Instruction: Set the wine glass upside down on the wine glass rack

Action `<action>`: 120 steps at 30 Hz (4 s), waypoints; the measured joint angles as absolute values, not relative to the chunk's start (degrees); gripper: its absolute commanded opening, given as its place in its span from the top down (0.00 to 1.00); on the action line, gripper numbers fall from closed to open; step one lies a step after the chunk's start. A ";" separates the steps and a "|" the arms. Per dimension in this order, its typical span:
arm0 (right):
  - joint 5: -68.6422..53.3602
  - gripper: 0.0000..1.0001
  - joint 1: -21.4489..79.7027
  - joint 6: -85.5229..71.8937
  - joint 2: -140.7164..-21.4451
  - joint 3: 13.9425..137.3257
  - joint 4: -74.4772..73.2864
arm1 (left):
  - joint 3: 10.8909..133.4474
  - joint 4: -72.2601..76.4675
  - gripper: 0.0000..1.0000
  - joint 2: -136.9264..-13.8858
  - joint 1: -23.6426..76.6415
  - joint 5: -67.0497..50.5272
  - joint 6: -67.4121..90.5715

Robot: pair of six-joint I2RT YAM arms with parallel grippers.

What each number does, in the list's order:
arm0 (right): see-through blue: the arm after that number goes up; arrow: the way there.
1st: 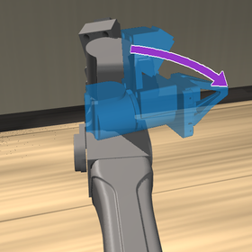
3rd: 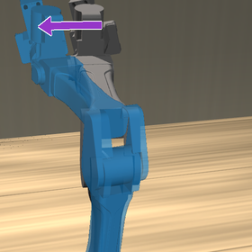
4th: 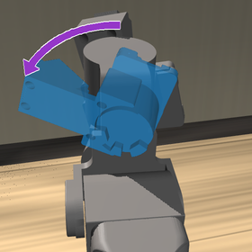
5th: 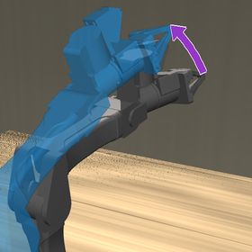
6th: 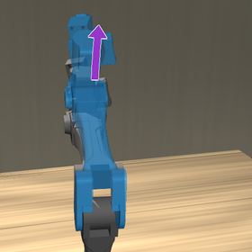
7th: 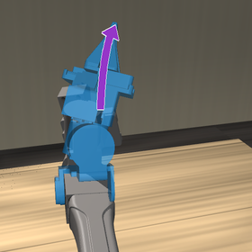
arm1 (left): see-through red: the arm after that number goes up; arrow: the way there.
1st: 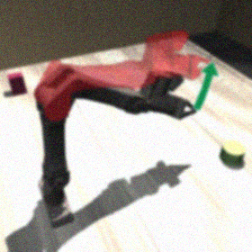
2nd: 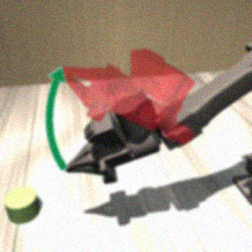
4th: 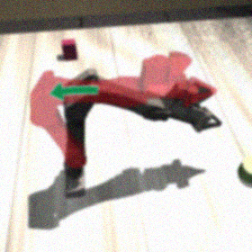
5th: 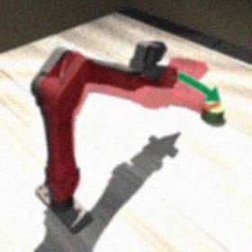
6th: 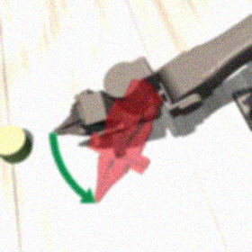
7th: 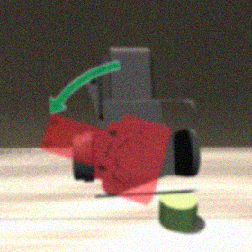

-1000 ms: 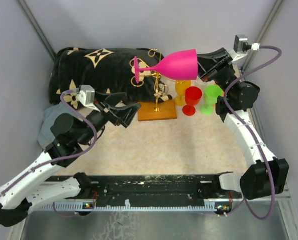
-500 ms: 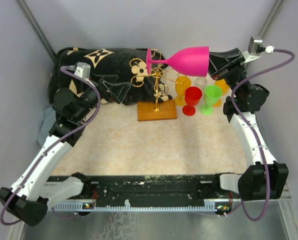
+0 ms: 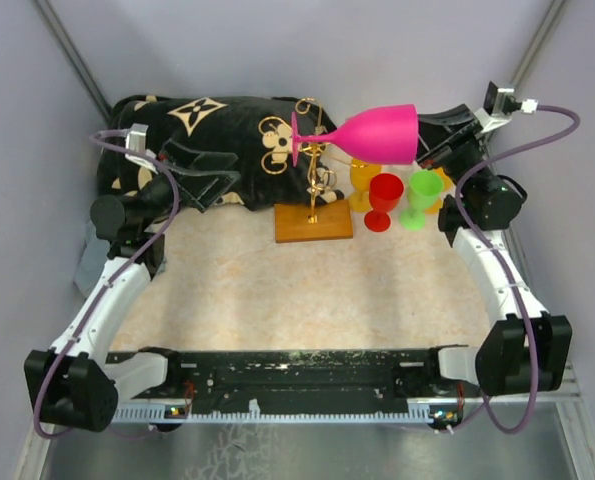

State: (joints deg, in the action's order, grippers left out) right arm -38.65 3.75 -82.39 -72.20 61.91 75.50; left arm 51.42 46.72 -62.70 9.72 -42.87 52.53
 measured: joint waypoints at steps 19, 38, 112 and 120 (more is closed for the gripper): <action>-38.74 1.00 18.76 -81.69 -80.29 61.21 79.33 | 44.51 87.42 0.09 -68.90 10.26 -48.16 96.62; -35.64 1.00 28.25 -84.51 -91.09 70.70 82.78 | 41.23 87.59 0.22 -63.94 10.52 -42.26 104.40; -35.40 0.69 23.46 -68.29 -74.35 58.06 69.56 | 52.34 83.85 1.00 -56.29 11.09 -38.37 101.41; -34.87 0.69 23.44 -54.89 -60.29 54.76 52.73 | 63.53 55.75 1.00 -54.28 11.09 -41.19 78.11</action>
